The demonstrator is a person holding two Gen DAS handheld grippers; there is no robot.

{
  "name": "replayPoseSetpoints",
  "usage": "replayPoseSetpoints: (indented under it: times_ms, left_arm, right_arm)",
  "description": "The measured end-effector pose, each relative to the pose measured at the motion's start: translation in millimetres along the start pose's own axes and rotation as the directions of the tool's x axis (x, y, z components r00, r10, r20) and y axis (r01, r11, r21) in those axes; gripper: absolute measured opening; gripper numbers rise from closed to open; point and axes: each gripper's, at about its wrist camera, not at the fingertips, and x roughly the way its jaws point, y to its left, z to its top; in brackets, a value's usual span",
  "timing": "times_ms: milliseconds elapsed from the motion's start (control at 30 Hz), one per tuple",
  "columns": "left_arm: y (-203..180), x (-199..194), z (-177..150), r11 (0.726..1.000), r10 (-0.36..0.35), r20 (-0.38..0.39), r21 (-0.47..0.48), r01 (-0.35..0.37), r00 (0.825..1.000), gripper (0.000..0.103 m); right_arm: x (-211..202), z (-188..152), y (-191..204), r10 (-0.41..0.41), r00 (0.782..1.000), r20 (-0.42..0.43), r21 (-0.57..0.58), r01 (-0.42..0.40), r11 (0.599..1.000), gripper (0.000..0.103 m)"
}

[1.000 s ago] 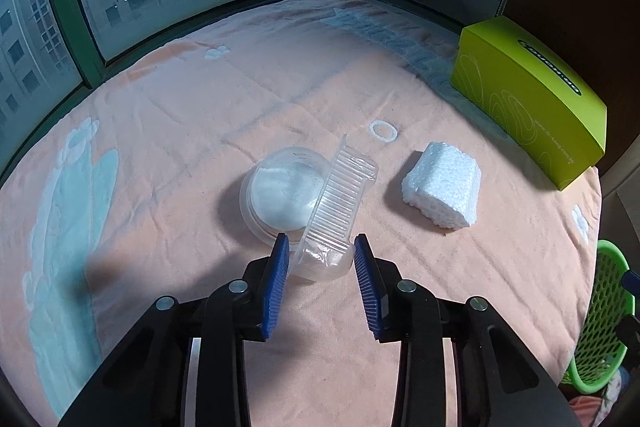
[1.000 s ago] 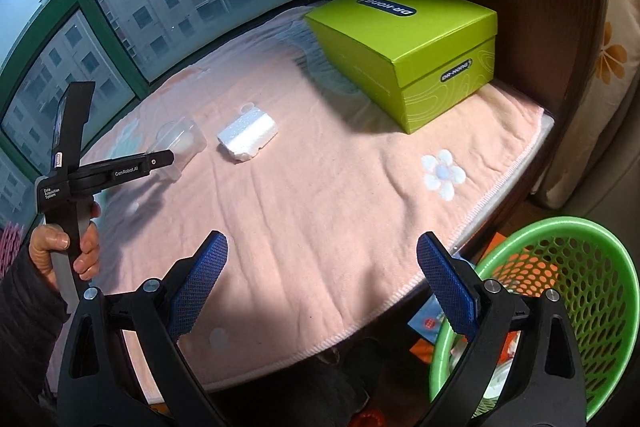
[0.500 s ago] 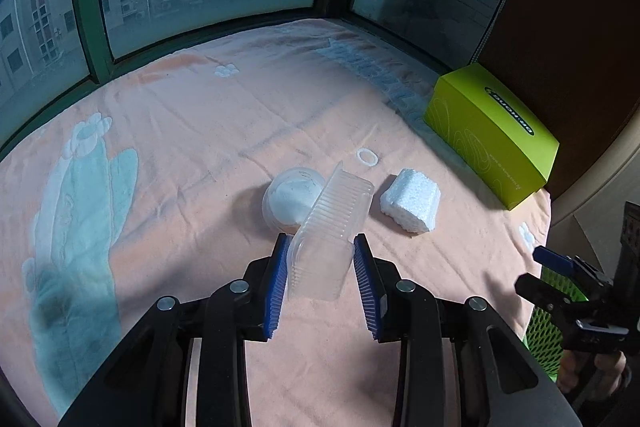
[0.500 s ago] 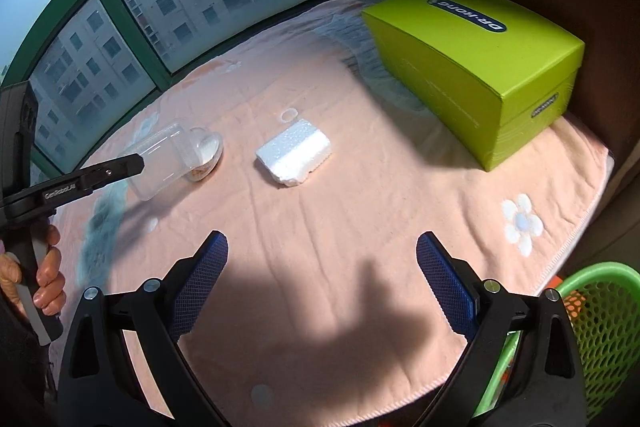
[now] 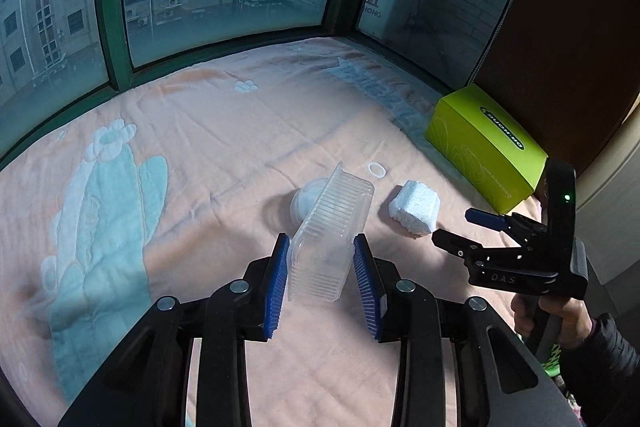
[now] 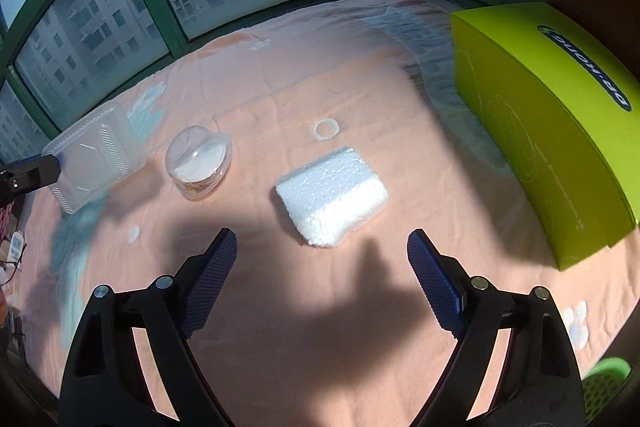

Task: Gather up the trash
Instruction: 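Grasp the clear ribbed container with the left tool while the right tool grasps the white foam block, then carry the clear container and foam block to the green basket with both tools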

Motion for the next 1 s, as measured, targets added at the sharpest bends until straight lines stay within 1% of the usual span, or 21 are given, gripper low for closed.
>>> replayPoseSetpoints:
  times_ms: [167, 333, 400, 467, 533, 667, 833, 900, 1000]
  left_arm:
    - [3.4, 3.4, 0.3, 1.000, -0.005, -0.006, -0.002, 0.005, 1.000, 0.032]
    - [5.2, 8.7, 0.4, 1.000, -0.003, -0.016, -0.010, 0.003, 1.000, 0.032]
    - [5.0, 10.5, 0.0, 1.000, -0.005, -0.021, -0.011, 0.004, 1.000, 0.032]
    - [4.5, 11.7, -0.7, 1.000, -0.003, -0.023, -0.010, 0.003, 1.000, 0.032]
    - [3.2, 12.1, -1.9, 1.000, -0.003, -0.027, -0.009, 0.003, 1.000, 0.032]
    - [-2.9, 10.6, -3.7, 1.000, -0.005, -0.026, 0.000, 0.005, 1.000, 0.032]
    - [-22.2, 6.3, -7.5, 0.999, -0.028, -0.021, 0.021, 0.028, 0.999, 0.032]
    - [-32.2, 3.8, -9.7, 0.999, -0.044, -0.018, 0.030, 0.044, 0.999, 0.032]
    - [-50.1, 0.4, -14.3, 0.996, -0.071, -0.018, 0.049, 0.072, 0.997, 0.032]
  right_arm:
    - [23.7, 8.6, -5.6, -0.014, 0.999, -0.035, -0.037, 0.012, 0.999, 0.086]
    - [39.5, 14.3, -4.0, -0.003, 0.999, -0.054, -0.064, 0.000, 0.998, 0.085]
    - [44.4, 14.7, -4.3, -0.010, 0.998, -0.062, -0.070, 0.006, 0.998, 0.075]
    - [46.7, 15.2, -5.3, -0.009, 0.998, -0.063, -0.066, 0.005, 0.998, 0.071]
    - [44.1, 14.9, -6.3, -0.006, 0.998, -0.054, -0.060, 0.003, 0.998, 0.071]
    - [29.3, 10.8, -7.8, -0.010, 0.999, -0.031, -0.034, 0.009, 0.999, 0.071]
    - [-8.0, -5.6, -10.4, -0.011, 1.000, 0.008, -0.006, 0.011, 1.000, 0.071]
    - [-26.5, -14.4, -12.6, -0.001, 1.000, 0.025, 0.013, 0.001, 1.000, 0.071]
    - [-50.8, -27.3, -15.2, -0.017, 0.999, 0.043, 0.034, 0.016, 0.999, 0.071]
